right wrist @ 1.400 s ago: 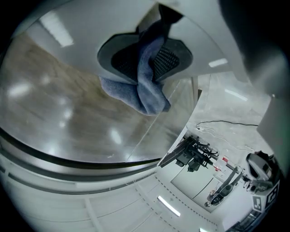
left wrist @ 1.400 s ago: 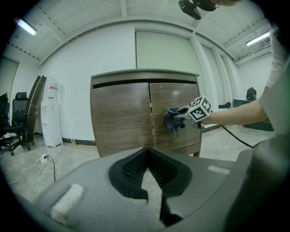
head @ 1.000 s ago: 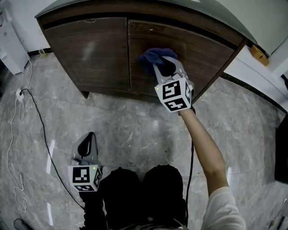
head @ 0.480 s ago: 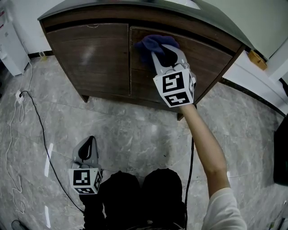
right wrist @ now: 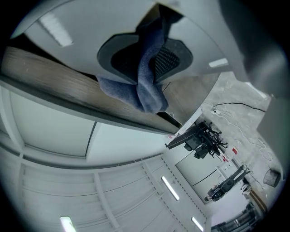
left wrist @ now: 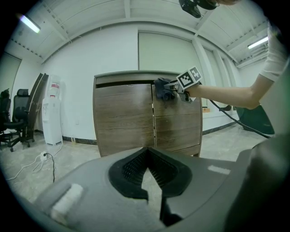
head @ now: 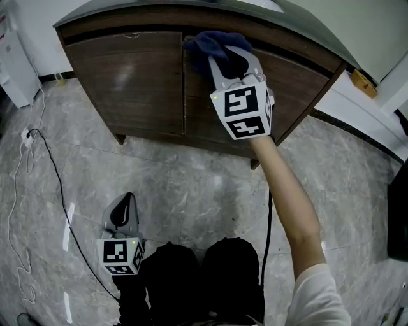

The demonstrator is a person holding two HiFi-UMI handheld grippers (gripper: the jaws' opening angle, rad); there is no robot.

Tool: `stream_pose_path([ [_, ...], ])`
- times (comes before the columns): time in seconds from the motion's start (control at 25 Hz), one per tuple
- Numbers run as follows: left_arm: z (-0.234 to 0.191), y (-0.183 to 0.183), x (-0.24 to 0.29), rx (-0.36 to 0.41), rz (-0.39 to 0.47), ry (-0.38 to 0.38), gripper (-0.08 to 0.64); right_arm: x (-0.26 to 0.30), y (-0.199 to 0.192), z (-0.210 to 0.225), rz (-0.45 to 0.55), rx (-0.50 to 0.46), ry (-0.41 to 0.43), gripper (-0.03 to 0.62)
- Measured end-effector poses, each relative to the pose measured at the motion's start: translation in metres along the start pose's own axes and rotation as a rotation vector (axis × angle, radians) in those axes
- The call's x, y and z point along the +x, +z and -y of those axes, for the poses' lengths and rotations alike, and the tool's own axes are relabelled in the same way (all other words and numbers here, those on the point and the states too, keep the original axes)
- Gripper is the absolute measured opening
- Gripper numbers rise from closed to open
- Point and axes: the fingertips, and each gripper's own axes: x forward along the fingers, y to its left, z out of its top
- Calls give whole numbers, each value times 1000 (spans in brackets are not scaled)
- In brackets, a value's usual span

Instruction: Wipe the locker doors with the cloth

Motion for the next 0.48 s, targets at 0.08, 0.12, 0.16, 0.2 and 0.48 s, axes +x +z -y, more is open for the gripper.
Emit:
stream_pose_path([
  [0.08, 0, -1, 0, 0, -2, -1, 0, 1, -4, -4, 5, -8, -5, 94],
  [0.12, 0, -1, -1, 1, -2, 0, 0, 1, -7, -7, 3, -10, -4, 94],
  [0.16, -1, -1, -1, 1, -2, 1, 0, 1, -10, -11, -1, -9, 0, 94],
  [0.2, -2, -1, -1, 1, -3, 3, 0, 2, -14, -15, -7, -7, 7, 94],
  [0.48, -9, -7, -4, -1, -12, 18, 1, 4, -52, -55, -63, 19, 58, 94],
])
